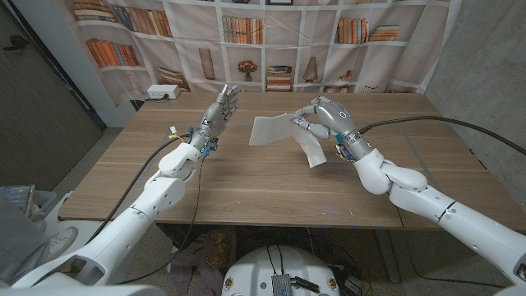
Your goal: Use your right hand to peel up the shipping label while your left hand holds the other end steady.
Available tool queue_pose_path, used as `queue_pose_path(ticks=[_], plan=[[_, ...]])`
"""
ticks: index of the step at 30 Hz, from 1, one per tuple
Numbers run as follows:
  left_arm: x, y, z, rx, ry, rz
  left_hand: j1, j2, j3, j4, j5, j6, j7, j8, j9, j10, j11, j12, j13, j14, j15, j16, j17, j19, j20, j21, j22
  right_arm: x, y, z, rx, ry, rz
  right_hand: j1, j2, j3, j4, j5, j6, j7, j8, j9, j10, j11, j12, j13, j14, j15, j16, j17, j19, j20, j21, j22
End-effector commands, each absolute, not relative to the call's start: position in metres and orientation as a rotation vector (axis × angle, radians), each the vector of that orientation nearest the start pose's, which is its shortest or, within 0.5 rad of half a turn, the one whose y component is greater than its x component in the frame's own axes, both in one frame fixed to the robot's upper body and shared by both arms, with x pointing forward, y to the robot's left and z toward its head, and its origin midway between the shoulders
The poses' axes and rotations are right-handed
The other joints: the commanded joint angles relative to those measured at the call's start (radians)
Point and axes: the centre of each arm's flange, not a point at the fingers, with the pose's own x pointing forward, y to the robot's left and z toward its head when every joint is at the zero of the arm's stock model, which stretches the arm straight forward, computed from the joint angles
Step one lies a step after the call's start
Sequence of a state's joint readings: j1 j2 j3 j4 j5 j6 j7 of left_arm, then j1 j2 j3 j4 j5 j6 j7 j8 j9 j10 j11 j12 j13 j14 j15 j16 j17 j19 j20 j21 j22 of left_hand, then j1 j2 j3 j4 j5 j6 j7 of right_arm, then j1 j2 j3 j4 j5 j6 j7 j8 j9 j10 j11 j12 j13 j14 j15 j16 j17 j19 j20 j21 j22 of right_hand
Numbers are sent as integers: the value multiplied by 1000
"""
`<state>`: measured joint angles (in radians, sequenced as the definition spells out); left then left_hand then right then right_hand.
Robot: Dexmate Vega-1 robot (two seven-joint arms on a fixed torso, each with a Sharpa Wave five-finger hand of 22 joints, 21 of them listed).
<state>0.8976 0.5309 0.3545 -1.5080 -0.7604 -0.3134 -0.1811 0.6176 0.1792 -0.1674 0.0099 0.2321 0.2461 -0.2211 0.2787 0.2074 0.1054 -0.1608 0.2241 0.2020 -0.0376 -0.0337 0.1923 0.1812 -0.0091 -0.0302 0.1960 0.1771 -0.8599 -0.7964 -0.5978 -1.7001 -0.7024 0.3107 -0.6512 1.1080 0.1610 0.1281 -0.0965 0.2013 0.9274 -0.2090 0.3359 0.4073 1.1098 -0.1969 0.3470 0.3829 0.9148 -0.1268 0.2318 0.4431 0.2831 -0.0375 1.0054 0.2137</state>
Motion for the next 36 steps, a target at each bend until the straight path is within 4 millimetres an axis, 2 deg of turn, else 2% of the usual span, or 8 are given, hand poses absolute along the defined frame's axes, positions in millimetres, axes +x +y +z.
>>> queue_pose_path(ticks=[1,5,10,16,21,27,31,36], plan=[[597,227,22,-154,-789,-547,44,-2,26,-20,-9,42,0,13,4,-5,-9,-1,3,0,-94,-5,2,3,-15,-1,-1,539,-200,18,-1078,-1294,1,3,0,-2,4,3,10,-2,-10,5,11,0,-4,5,8,-117,-4,5,-11,-144,12,-3],[599,227,21,-160,-789,-564,58,-6,33,-29,-11,54,0,16,4,-7,-8,-2,3,-3,-93,-6,2,1,-14,-1,-1,541,-206,21,-1057,-1274,2,2,0,-1,3,3,11,-2,-14,8,13,0,-9,6,8,-117,-5,5,-20,-143,23,-8],[596,225,20,-137,-787,-568,256,18,201,-121,5,122,-1,17,0,-20,-10,-6,3,-16,-89,-4,7,-7,-9,-1,0,539,-211,27,-1040,-1270,33,1,-1,1,2,2,13,-2,-19,13,14,0,-15,9,13,-117,-2,8,-31,-142,29,-14],[592,227,20,-88,-767,-612,276,8,229,-128,6,165,1,29,1,-26,-8,-7,3,-28,-84,-6,8,-13,-5,-2,0,534,-216,28,-1053,-1278,62,-1,-2,2,2,2,18,-2,-22,15,15,0,-21,9,10,-117,-6,5,-36,-142,31,-16],[589,227,18,-51,-759,-625,188,-46,196,-84,-31,258,4,48,1,-22,-11,-3,4,-34,-82,-1,12,-16,-3,-1,1,529,-219,29,-1036,-1284,86,-2,-2,3,1,2,18,-2,-27,18,16,0,-25,10,9,-117,-6,5,-39,-141,32,-18],[585,224,21,58,-735,-651,178,-53,190,-80,-32,276,3,52,0,-20,-16,-2,4,-43,-79,-4,11,-18,-1,-1,1,522,-218,32,-981,-1289,122,-2,-2,4,0,2,21,-2,-32,19,17,0,-27,14,7,-117,-8,4,-39,-141,30,-21],[586,218,18,75,-723,-680,332,3,295,-156,-25,328,0,56,1,-12,-16,-1,4,-45,-75,-3,6,-8,11,4,0,519,-214,33,-977,-1301,144,-2,-3,5,-1,1,21,-1,-34,23,19,0,-30,14,5,-117,-9,1,-41,-141,28,-21],[585,212,16,76,-718,-721,359,1,316,-166,-29,335,-1,56,1,-15,-17,-3,4,-50,-71,-4,7,-8,15,3,0,513,-208,34,-995,-1332,164,-5,-4,4,-1,1,19,-1,-37,28,16,0,-33,15,3,-117,-10,0,-41,-141,26,-23]])
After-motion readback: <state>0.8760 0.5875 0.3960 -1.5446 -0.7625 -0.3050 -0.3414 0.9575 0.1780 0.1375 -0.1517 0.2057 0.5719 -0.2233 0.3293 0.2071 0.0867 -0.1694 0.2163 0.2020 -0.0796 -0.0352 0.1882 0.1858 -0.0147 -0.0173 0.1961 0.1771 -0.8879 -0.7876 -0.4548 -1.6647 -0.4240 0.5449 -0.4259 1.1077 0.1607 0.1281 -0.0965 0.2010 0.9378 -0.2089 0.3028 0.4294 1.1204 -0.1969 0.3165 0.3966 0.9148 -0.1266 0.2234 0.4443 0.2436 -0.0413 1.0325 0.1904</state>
